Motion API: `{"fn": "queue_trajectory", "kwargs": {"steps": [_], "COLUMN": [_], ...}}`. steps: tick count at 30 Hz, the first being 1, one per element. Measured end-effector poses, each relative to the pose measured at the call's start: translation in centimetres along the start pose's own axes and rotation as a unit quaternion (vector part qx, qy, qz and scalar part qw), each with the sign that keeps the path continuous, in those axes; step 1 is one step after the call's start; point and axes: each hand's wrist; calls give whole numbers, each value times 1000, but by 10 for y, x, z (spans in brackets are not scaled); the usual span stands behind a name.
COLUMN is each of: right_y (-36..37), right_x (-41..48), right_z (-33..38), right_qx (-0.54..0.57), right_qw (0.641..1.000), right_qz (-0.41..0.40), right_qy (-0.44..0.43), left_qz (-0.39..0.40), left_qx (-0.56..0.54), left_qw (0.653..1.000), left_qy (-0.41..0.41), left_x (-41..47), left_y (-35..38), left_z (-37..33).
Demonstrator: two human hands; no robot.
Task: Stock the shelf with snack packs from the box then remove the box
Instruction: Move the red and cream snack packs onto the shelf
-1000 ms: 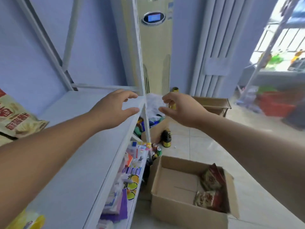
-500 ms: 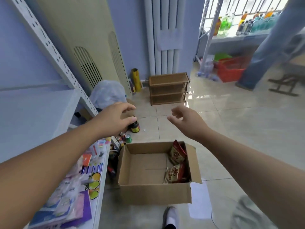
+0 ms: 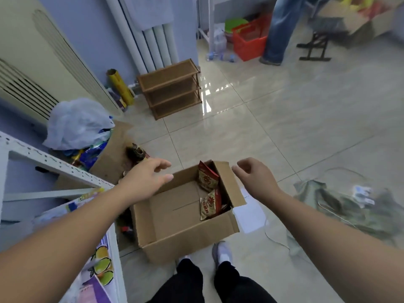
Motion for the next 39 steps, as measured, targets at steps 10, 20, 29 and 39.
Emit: {"fn": "queue_trajectory", "kwargs": {"steps": [10, 20, 29, 39], "right_y": [62, 154, 226, 259], "right_x": [8, 51, 84, 126], "right_z": [-72, -136, -185, -222], "right_qx": [70, 61, 68, 93], "right_qw": [982, 968, 953, 932], "right_qz": [-47, -41, -39, -71], "right_qy": [167, 241, 292, 344], "left_qz": [70, 119, 182, 186], "left_qx": [-110, -87, -6, 18], "left_qw": [991, 989, 983, 980], "left_qy": [-41, -26, 20, 63], "left_x": [97, 205, 283, 360], "left_y": [47, 107, 179, 232], "left_z": [39, 84, 103, 107]}}
Point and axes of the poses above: each hand's wrist, its own x-axis towards the middle knuckle, its own y-axis out of the palm, z = x × y, and after that the axes turned 5 degrees about z, right-handed
